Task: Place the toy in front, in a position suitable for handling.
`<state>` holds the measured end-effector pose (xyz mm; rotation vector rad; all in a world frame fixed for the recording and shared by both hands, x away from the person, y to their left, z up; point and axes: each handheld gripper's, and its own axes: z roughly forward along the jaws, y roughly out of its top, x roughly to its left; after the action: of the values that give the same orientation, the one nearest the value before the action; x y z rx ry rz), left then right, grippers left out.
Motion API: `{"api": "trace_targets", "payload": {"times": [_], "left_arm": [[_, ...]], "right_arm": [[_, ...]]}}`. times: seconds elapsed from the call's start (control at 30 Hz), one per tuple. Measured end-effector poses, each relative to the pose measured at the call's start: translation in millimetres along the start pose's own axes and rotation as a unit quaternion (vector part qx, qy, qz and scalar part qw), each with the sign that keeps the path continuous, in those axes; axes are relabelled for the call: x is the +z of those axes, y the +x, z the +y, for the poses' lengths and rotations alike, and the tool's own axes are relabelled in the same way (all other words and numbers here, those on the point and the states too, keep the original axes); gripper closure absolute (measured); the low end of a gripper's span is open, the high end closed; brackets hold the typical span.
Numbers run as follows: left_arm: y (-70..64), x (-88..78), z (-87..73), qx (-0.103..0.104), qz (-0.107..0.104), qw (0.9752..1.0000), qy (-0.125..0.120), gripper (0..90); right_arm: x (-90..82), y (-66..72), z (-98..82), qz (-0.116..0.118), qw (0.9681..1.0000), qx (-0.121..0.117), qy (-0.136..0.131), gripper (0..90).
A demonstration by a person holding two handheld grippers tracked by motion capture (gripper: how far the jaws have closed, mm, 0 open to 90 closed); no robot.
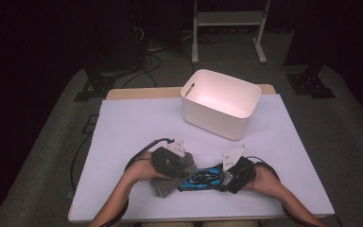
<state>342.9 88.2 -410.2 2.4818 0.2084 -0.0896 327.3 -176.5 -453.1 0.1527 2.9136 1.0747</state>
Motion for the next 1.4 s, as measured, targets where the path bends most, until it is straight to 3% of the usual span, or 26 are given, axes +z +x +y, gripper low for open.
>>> {"api": "trace_targets", "payload": {"times": [0.07,0.13,0.23,0.43,0.67,0.93,1.13,1.3,1.4], "left_arm": [[-0.3,5.4,1.1,0.001,-0.006,1.0,-0.003,72.1],[-0.5,7.7,0.6,-0.001,-0.008,0.9999,-0.009,72.1],[-2.7,8.0,0.0,-0.003,-0.003,1.0,-0.004,72.2],[-2.3,7.7,0.2,-0.004,-0.004,1.0,0.003,72.2],[-2.6,7.4,-1.2,-0.002,-0.002,1.0,-0.001,72.1],[-2.4,6.7,-0.4,0.0,-0.003,1.0,0.002,71.9],[-1.4,4.1,2.1,-0.002,-0.007,0.9999,0.01,71.2],[1.5,0.6,2.1,-0.008,-0.01,0.9999,0.01,70.9],[3.6,-1.0,1.2,-0.013,-0.011,0.9998,0.004,70.1]], "right_arm": [[-0.3,0.9,-1.8,-0.003,1.0,0.007,-0.005,23.7],[-1.2,0.8,-3.1,0.003,0.9993,0.035,-0.012,19.7],[-5.5,-1.0,-3.2,0.017,0.9977,0.066,-0.001,16.9],[-17.4,-8.1,0.9,0.024,0.9949,0.098,0.001,16.3],[-20.6,-19.0,20.8,0.039,0.9944,0.099,-0.002,16.7],[-9.2,-29.9,24.8,0.055,0.9925,0.103,0.035,21.8],[-6.7,-35.9,19.9,0.069,0.9881,0.133,0.037,22.3],[-2.8,-40.1,16.3,0.096,0.9817,0.162,0.03,23.9],[-1.1,-40.8,15.2,0.121,0.9769,0.175,0.021,31.9]]}}
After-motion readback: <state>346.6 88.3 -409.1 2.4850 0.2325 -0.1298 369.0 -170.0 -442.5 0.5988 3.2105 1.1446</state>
